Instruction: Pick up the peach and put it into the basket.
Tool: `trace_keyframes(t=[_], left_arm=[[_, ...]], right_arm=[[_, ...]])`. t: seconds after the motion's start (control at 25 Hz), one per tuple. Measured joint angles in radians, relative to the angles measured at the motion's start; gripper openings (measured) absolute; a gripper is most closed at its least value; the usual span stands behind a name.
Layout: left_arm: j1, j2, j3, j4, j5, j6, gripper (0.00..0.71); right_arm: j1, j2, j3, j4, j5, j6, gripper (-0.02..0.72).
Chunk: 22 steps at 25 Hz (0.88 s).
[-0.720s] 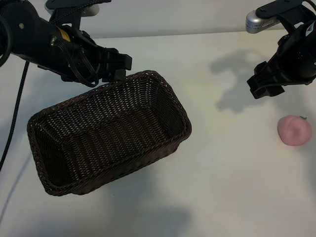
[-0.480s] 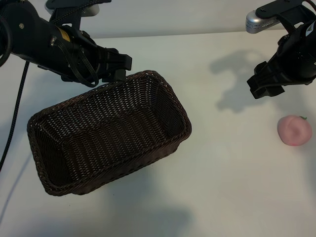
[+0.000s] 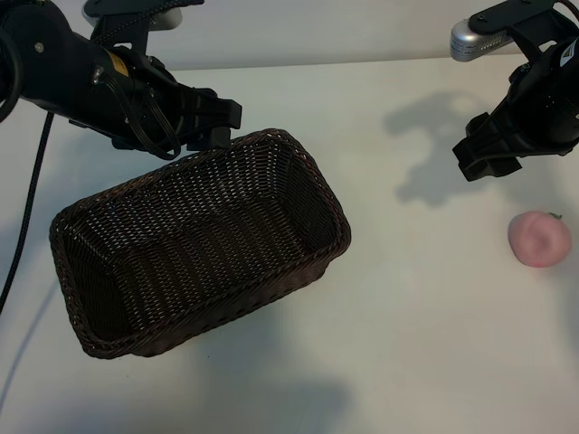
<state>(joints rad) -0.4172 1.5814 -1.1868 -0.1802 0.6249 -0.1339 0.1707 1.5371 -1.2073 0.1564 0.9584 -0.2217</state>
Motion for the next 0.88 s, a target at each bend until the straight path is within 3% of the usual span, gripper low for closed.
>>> trace_keyframes(t=[0.68, 0.88], left_arm=[[0.000, 0.000, 0.000, 0.000, -0.009, 0.000, 0.575], [0.000, -0.013, 0.000, 0.029, 0.054, -0.023, 0.572]], right_arm=[[0.000, 0.000, 0.000, -0.001, 0.000, 0.000, 0.595], [0.000, 0.000, 0.000, -0.001, 0.000, 0.000, 0.595]])
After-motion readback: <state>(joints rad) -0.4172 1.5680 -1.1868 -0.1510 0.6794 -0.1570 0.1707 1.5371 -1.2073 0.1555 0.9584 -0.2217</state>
